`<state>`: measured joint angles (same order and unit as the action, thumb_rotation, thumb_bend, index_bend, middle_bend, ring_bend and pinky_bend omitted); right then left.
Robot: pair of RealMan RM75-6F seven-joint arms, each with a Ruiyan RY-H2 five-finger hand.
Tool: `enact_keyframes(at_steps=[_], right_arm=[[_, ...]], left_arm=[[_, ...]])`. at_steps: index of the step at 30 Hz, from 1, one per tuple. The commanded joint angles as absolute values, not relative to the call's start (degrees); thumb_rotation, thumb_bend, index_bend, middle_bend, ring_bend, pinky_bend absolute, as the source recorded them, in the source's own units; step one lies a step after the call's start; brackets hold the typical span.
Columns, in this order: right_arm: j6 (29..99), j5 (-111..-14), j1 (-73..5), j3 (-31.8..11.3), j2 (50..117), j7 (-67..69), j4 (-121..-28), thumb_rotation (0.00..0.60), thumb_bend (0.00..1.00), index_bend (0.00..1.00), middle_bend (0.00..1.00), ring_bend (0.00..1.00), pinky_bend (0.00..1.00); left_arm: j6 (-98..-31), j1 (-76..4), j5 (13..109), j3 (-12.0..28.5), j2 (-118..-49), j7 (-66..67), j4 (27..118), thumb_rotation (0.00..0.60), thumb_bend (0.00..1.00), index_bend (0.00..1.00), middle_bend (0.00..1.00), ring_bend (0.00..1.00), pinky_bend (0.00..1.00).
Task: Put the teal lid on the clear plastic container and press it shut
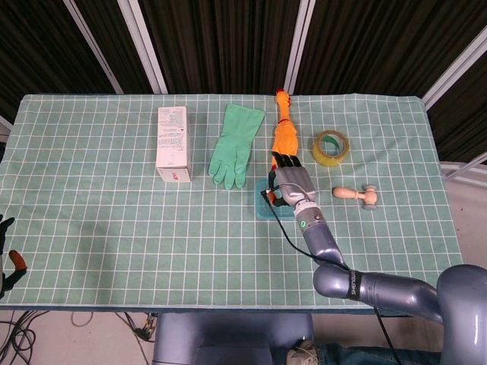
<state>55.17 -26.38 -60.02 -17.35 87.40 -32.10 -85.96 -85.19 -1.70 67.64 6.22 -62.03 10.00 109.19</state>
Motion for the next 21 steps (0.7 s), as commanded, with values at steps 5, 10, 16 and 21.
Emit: enact_keyframes(at_steps=[5, 10, 16, 21], right_arm=[[51.90, -24.59, -61.61, -17.96, 88.67, -31.81, -81.68, 0.600, 0.51, 0.61, 0.00, 0.00, 0.00], [50.11, -24.05, -63.15, -18.47, 90.81, -31.53, -77.19, 0.600, 0.51, 0.61, 0.00, 0.00, 0.00], [48.23, -23.05, -64.34, -18.69, 92.64, -31.30, -72.78, 0.600, 0.51, 0.61, 0.00, 0.00, 0.00], [46.08, -22.42, -64.78, -18.69, 93.50, -30.64, -70.40, 0.600, 0.51, 0.61, 0.00, 0.00, 0.00]], left_arm=[[-85.00, -1.79, 67.40, 6.29, -61.97, 9.87, 109.05, 0.600, 0.75, 0.11, 0.00, 0.00, 0.00], [-84.74, -1.84, 66.94, 6.41, -61.88, 9.62, 108.92, 0.600, 0.75, 0.11, 0.00, 0.00, 0.00], [-84.41, -1.95, 66.61, 6.45, -61.77, 9.46, 108.75, 0.600, 0.75, 0.11, 0.00, 0.00, 0.00], [-84.30, -2.01, 66.15, 6.61, -61.77, 9.36, 108.56, 0.600, 0.75, 0.11, 0.00, 0.00, 0.00]])
